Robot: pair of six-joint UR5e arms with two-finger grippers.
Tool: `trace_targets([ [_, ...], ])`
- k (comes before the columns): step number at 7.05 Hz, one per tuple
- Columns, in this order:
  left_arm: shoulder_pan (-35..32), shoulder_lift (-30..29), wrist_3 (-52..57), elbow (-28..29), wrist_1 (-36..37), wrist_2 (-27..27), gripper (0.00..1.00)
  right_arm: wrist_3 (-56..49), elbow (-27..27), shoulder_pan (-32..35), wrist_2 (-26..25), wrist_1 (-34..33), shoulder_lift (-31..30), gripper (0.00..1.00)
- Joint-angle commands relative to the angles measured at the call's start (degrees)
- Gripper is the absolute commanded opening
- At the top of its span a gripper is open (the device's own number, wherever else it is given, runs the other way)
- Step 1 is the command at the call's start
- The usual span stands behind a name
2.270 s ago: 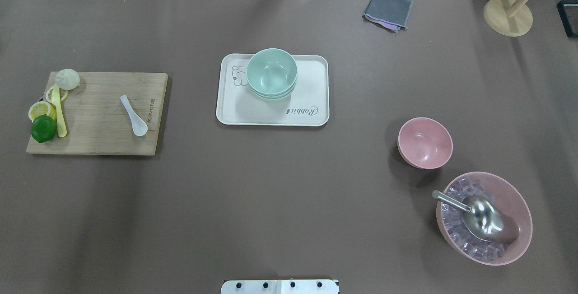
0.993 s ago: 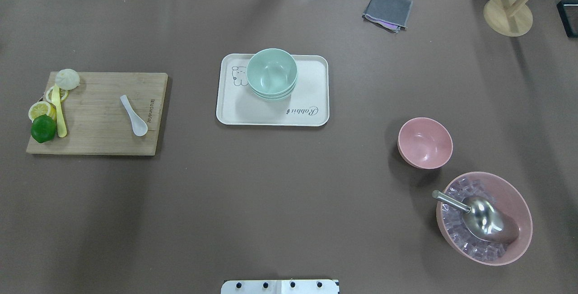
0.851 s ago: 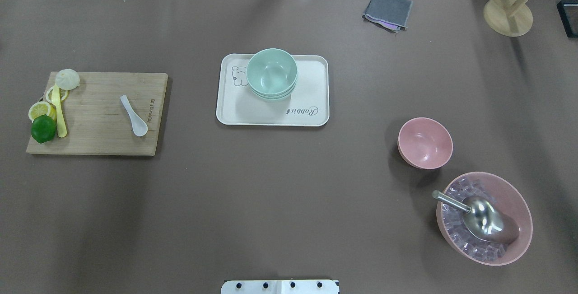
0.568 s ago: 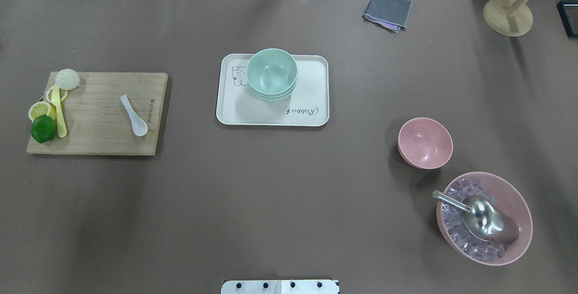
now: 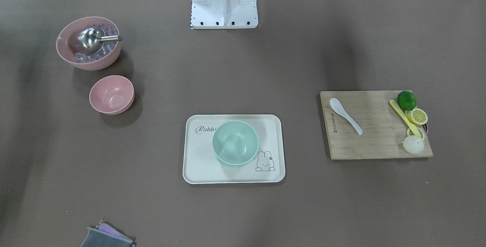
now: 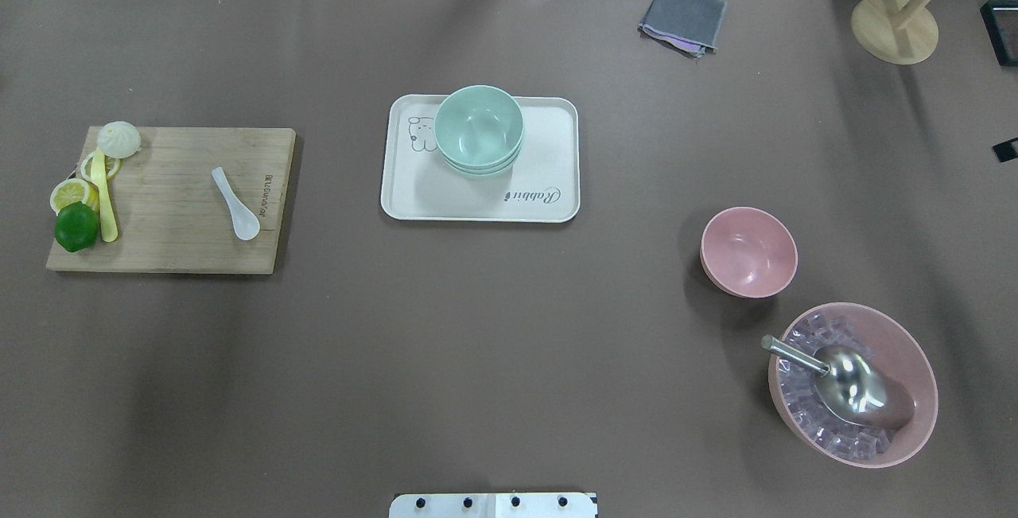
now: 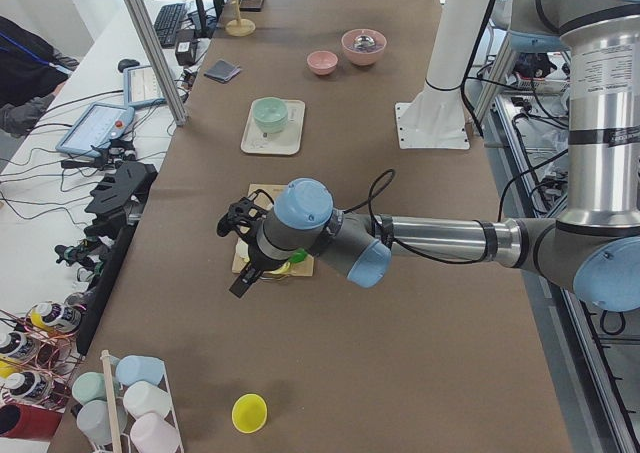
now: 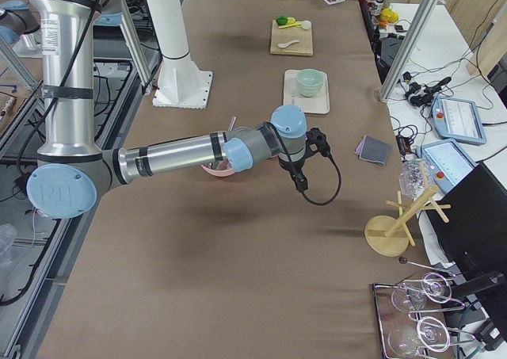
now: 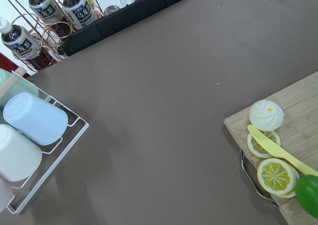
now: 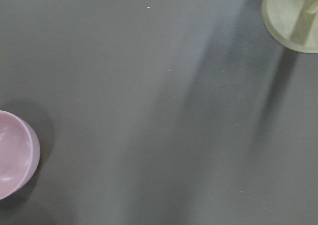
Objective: Stack pink bowl on green and place spoon
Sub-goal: 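Reach the right gripper to the pink bowl and grasp its rim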
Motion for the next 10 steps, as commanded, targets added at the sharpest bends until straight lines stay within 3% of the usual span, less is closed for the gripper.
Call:
trace_targets([
  [1, 0.0, 0.23, -0.04, 0.05, -0.08, -0.41, 0.98, 14.16, -0.15, -10.5, -0.77, 1.31, 5.6, 1.0],
  [4, 0.0, 0.31, -0.04, 0.05, -0.08, -0.41, 0.98, 27.31, -0.15, -22.47, -15.77, 1.83, 10.02, 1.0],
  [7, 0.09, 0.4, -0.12, 0.05, -0.08, -0.41, 0.98, 33.3, -5.05, -28.2, -19.57, 12.0, 8.97, 1.0],
  [8, 0.09, 0.4, -0.12, 0.05, -0.08, -0.41, 0.98, 34.27, -5.85, -29.35, -21.59, 12.38, 8.97, 1.0],
  [9, 0.09, 0.4, -0.12, 0.05, -0.08, -0.41, 0.98, 34.45, -5.86, -29.71, -22.13, 12.38, 8.79, 0.91],
  [10, 0.09, 0.4, -0.12, 0.05, -0.08, -0.41, 0.98, 34.45, -5.68, -29.71, -21.96, 12.38, 8.44, 0.6],
])
